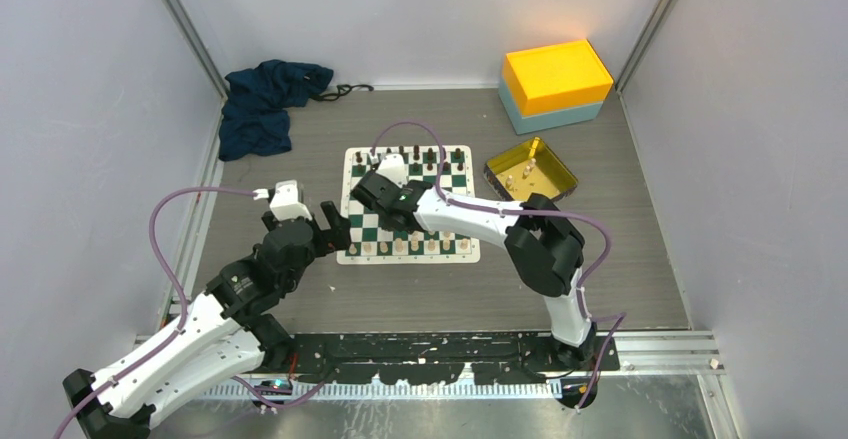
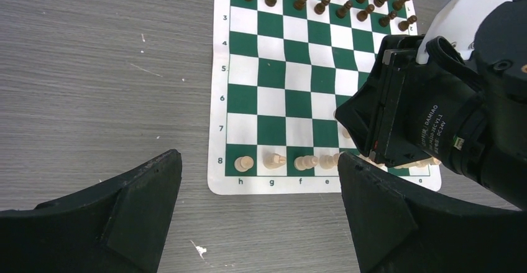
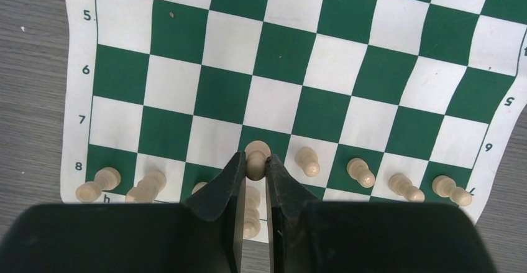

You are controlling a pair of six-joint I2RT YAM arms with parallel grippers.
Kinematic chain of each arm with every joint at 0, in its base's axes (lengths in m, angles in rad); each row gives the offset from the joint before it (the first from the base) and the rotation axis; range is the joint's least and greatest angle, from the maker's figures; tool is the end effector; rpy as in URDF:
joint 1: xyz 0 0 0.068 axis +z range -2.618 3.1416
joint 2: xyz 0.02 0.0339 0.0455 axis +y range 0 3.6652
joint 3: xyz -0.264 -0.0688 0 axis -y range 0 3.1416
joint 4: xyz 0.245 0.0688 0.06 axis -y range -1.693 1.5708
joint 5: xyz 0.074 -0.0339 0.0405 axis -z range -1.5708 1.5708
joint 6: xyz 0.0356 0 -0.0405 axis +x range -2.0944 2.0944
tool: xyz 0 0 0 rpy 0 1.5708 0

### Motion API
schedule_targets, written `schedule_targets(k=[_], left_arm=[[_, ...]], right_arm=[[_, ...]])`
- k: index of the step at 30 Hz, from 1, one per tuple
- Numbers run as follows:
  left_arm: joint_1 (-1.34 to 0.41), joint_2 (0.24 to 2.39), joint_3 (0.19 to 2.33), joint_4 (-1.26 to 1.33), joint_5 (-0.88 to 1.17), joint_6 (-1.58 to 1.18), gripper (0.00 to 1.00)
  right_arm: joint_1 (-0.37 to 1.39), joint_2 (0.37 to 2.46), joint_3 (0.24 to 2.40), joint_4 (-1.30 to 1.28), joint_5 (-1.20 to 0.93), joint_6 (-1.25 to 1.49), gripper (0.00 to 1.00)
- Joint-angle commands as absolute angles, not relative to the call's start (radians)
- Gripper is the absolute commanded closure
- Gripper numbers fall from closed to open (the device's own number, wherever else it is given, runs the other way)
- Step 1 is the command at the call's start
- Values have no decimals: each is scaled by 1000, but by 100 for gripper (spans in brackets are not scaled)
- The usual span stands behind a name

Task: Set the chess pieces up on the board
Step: Place the chess piece on the chessboard.

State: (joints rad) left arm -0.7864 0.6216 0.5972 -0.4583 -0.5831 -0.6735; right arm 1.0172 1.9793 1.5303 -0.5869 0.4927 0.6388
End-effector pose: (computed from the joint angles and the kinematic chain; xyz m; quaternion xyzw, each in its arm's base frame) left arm 0.1153 -0.0878 0.2731 -0.1023 0.8266 -0.1473 0.5334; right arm 0.2379 0.3530 0.2128 -0.1126 0.9308 0.0297 0.3466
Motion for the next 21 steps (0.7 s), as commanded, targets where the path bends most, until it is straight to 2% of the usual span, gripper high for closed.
schedule_targets(k=[1,21], left_arm=[[-788,614,598,-447,-609,-667,4],[-789,624,589,-444,-614,-667,4]], right_arm=[[1020,1986,1555,-572,501,665,99],[1019,1995,1475,-505,470,696,99]])
